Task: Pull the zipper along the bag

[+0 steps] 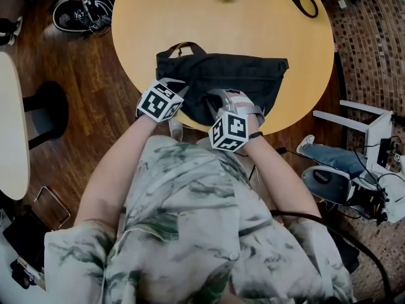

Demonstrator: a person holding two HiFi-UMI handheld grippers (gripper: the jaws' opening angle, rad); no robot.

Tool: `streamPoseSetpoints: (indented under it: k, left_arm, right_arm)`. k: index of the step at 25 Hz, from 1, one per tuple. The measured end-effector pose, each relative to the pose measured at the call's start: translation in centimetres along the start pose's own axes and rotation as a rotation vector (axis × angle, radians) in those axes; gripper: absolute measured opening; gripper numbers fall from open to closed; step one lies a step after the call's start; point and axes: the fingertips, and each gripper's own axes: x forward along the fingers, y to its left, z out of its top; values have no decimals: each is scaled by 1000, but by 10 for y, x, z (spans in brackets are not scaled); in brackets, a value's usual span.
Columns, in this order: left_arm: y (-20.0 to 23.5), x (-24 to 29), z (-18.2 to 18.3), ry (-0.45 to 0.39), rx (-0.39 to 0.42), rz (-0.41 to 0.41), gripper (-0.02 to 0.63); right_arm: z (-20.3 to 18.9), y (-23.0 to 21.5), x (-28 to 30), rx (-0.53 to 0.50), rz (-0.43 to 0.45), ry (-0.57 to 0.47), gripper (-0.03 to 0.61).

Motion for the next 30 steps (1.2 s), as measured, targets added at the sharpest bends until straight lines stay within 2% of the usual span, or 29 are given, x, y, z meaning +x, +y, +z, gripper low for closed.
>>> streamPoseSetpoints:
  k: [19, 30]
  left_arm:
    - [1, 0, -2, 24, -32, 83, 3]
    - [4, 0, -3, 50, -28, 113, 3]
  right_arm:
    - [-42, -7, -26, 41, -21, -16, 12]
    - [-46, -9, -24, 24, -28, -38, 11]
